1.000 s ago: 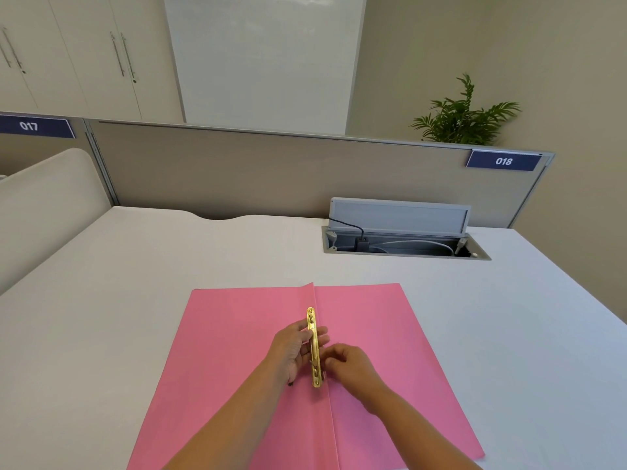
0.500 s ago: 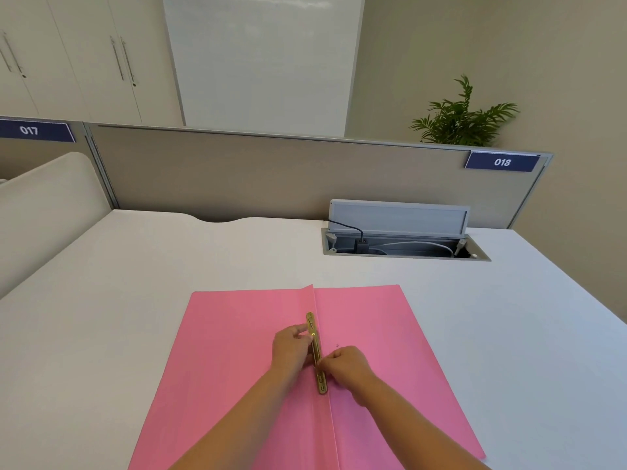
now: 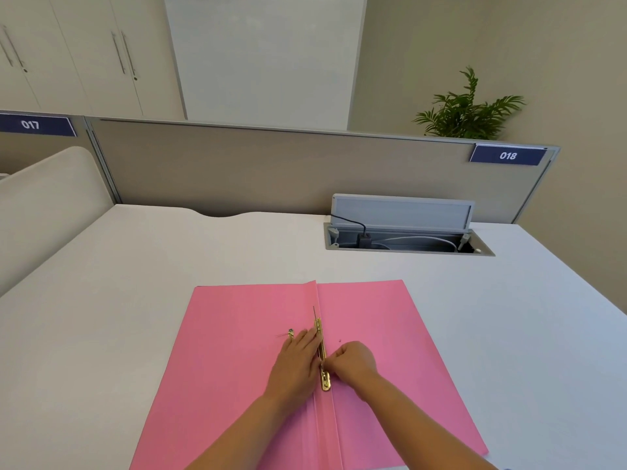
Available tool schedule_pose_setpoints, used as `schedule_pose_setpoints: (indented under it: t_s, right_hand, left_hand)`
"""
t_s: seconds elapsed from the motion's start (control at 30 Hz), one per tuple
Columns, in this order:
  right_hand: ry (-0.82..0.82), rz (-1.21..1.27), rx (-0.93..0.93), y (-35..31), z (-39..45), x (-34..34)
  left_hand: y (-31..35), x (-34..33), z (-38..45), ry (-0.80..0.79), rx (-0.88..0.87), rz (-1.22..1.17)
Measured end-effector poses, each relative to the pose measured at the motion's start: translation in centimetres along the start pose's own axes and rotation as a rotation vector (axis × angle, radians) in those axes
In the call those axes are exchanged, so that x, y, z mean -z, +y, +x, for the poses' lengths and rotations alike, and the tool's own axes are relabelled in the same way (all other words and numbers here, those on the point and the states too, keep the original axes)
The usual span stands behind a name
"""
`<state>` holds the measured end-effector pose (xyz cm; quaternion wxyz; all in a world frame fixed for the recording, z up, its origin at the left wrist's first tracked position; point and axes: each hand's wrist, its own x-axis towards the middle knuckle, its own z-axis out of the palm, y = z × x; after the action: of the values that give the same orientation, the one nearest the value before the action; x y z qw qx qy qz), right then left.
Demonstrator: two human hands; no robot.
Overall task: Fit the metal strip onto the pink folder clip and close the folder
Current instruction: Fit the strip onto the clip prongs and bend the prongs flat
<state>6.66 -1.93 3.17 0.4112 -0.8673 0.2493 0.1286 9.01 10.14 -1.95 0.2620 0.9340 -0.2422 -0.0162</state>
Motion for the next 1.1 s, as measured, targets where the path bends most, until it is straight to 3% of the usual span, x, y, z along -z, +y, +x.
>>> schedule_pose_setpoints:
  t_s: [0.33,0.6,0.7,0.93,1.1]
  right_hand:
    - [0.015,-0.092,0.01,0.2,0.4,0.5]
    - [-0.298,0.094,-0.047,-0.3,-0.1,2.1]
    - [-0.347,0.062,-0.04,-0.4,-0.2,2.5]
    - [-0.223,0.116,0.078,1.4,-0.5,1.7]
    - [0.033,-0.166,0.257,2.5,-1.9,-0.2]
  left_hand:
    - [-0.8,-0.4,-0.3,-0.033,-0.007,0.118]
    - [-0.6,-0.4,-0.4,-0.049,0.055,0.093]
    - [-0.5,-0.3,-0.4,-0.052,0.057,0.103]
    - [-0.4,-0.3,-0.3,-0.047,0.061,0.093]
    - [-0.5,-0.4,-0.4,-0.063,0.076,0.096]
